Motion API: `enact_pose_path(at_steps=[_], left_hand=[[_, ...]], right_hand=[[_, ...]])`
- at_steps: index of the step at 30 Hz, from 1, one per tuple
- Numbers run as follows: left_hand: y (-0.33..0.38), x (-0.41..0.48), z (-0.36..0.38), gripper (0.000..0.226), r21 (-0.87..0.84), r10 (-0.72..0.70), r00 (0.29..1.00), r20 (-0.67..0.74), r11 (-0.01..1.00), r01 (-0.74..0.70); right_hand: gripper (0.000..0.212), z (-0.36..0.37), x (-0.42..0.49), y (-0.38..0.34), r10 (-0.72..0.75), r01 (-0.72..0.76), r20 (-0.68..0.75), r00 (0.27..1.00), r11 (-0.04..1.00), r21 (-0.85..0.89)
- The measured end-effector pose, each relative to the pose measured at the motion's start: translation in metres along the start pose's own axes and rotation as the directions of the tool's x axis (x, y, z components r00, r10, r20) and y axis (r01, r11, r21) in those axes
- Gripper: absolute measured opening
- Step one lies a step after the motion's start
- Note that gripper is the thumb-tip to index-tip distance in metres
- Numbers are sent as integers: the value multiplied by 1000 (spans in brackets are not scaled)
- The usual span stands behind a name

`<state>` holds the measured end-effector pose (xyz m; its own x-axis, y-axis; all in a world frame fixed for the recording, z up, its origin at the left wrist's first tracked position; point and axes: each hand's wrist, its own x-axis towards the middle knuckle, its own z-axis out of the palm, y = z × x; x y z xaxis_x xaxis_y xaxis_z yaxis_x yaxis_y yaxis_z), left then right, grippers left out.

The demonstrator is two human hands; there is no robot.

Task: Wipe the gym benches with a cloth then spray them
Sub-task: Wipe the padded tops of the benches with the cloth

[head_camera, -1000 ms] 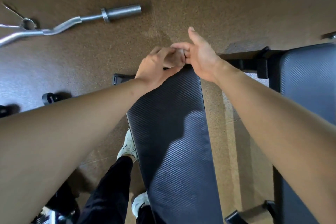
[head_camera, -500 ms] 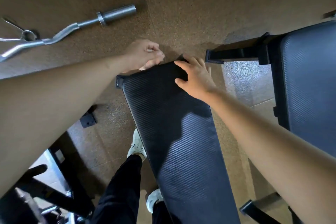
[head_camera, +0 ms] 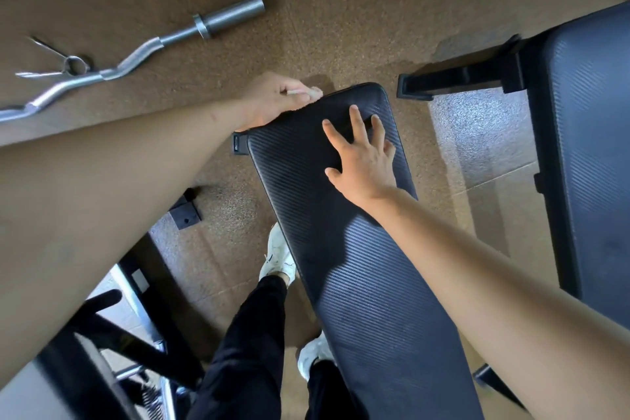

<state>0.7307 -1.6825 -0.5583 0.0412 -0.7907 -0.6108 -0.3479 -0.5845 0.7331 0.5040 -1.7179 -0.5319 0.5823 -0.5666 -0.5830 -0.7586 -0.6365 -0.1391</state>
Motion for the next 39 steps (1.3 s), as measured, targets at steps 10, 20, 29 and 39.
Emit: enact_pose_path(at_steps=[10, 20, 29, 39], left_hand=[[-16, -62, -16, 33, -276, -236, 971, -26, 936, 220], [-71, -109, 7, 45, -677, -510, 858, 71, 607, 416], [-74, -128, 60, 18, -886, -511, 826, 238, 234, 400], [-62, -154, 111, 30, -869, -547, 796, 260, 227, 440]], right_hand=[[84, 17, -21, -13, 23, -24, 70, 997, 1000, 6], [83, 32, -37, -30, 47, -51, 88, 995, 998, 40], [83, 47, -53, -25, -11, 9, 88, 996, 1000, 23], [80, 76, -108, -8, -87, 93, 86, 992, 994, -63]])
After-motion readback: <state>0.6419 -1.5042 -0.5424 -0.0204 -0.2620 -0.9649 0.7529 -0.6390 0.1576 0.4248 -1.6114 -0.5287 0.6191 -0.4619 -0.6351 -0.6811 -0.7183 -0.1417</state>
